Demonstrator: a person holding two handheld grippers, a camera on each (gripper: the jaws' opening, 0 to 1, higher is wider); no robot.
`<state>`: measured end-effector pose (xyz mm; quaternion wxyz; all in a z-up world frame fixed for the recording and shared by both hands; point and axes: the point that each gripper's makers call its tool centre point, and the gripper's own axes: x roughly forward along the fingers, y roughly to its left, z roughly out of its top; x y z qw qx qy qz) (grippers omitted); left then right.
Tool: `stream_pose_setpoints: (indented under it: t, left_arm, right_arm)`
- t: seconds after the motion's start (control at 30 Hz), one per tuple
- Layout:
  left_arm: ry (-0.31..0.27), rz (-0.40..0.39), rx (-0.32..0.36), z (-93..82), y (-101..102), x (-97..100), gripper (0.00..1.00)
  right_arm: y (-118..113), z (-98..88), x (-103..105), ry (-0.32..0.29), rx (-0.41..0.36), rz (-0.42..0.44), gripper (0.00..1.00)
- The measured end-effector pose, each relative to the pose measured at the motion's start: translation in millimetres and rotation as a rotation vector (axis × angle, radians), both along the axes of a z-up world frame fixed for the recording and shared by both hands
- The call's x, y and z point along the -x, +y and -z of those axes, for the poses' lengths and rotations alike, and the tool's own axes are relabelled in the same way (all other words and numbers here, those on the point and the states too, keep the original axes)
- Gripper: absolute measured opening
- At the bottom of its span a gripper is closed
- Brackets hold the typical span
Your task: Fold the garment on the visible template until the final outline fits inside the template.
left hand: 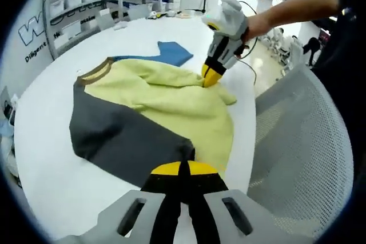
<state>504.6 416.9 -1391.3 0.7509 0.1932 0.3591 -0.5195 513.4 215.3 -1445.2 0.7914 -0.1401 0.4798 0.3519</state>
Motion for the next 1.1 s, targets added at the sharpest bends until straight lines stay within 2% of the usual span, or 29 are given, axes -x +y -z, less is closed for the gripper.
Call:
stream_pose_setpoints:
  t: [0.17, 0.33, 0.5, 0.77, 0.9, 1.1]
  left_arm:
    - [-0.019, -0.054, -0.006, -5.5, 20, -13.9, 0.01]
    - [-0.050, -0.169, 0.008, -17.6, 48, -39.5, 0.01]
    - [-0.068, -0.258, 0.014, -22.6, 75, -54.7, 0.01]
    - [-0.119, -0.370, -0.014, -31.5, 121, -78.5, 0.01]
    - [-0.148, -0.426, -0.020, -39.9, 141, -90.1, 0.01]
    - [-0.234, -0.516, -0.042, -56.7, 178, -111.0, 0.01]
  right_arm:
    - [-8, -0.2, -2, -0.002, 0.014, 0.020, 0.00]
    - [-14, -0.3, -1, 0.000, 0.027, 0.024, 0.00]
    - [-20, -1.6, -1, 0.002, 0.039, 0.027, 0.00]
    - [-30, -3.3, -2, -0.002, 0.071, 0.021, 0.00]
    - [-35, -1.8, -3, -0.001, 0.078, 0.036, 0.00]
    - [-33, 1.6, -1, 0.002, 0.086, 0.037, 0.00]
